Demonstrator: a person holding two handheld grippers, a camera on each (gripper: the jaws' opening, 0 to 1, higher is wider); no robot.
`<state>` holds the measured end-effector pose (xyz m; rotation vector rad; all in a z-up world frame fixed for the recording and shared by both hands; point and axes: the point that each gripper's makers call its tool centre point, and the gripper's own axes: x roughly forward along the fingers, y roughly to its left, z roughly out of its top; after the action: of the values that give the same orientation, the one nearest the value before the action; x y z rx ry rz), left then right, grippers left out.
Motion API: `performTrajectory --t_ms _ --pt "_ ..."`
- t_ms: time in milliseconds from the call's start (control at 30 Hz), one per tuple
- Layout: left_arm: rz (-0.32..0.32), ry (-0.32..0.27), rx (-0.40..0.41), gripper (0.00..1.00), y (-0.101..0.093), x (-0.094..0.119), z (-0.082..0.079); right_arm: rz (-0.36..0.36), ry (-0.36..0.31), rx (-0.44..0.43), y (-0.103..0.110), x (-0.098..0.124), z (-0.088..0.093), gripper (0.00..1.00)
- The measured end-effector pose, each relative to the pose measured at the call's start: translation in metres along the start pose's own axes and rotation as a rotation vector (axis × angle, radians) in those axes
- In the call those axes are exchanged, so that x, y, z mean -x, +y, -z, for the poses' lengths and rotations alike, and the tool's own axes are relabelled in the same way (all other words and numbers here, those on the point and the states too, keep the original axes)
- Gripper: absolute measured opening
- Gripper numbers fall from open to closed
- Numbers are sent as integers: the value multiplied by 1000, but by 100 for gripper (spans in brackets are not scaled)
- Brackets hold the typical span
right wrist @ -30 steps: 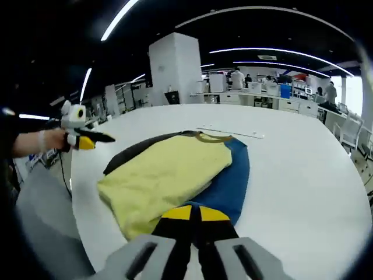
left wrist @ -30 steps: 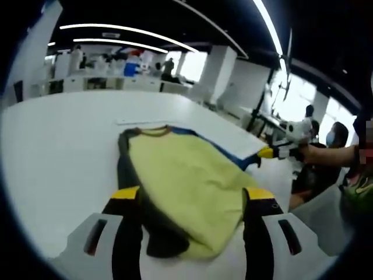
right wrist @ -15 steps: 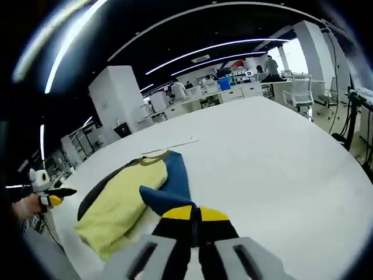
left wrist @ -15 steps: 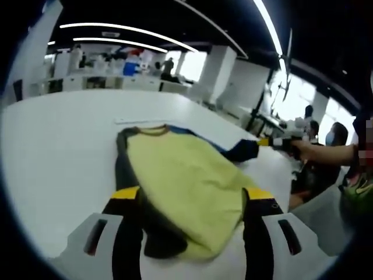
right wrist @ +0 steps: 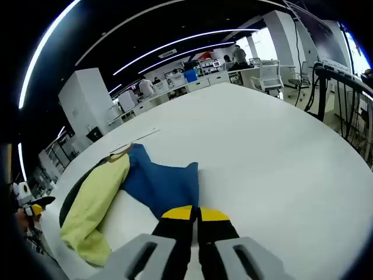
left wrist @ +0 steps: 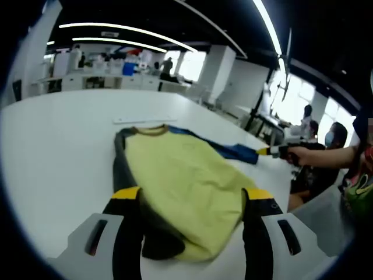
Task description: Fold the garment on the visible template until the final outline fits inside the template.
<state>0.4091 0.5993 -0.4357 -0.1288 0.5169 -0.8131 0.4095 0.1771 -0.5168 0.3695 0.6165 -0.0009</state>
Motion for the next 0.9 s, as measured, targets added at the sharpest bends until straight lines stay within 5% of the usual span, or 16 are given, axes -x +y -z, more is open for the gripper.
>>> performTrajectory --t_ms 433,600,900 --pt "-8 -4 5 65 1 3 1 46 44 45 -6 -1 17 0" --pt "-10 -7 8 65 1 4 2 74 55 180 -10 -2 16 0" --pt "-12 -13 14 65 2 6 3 60 35 248 -1 -1 11 11"
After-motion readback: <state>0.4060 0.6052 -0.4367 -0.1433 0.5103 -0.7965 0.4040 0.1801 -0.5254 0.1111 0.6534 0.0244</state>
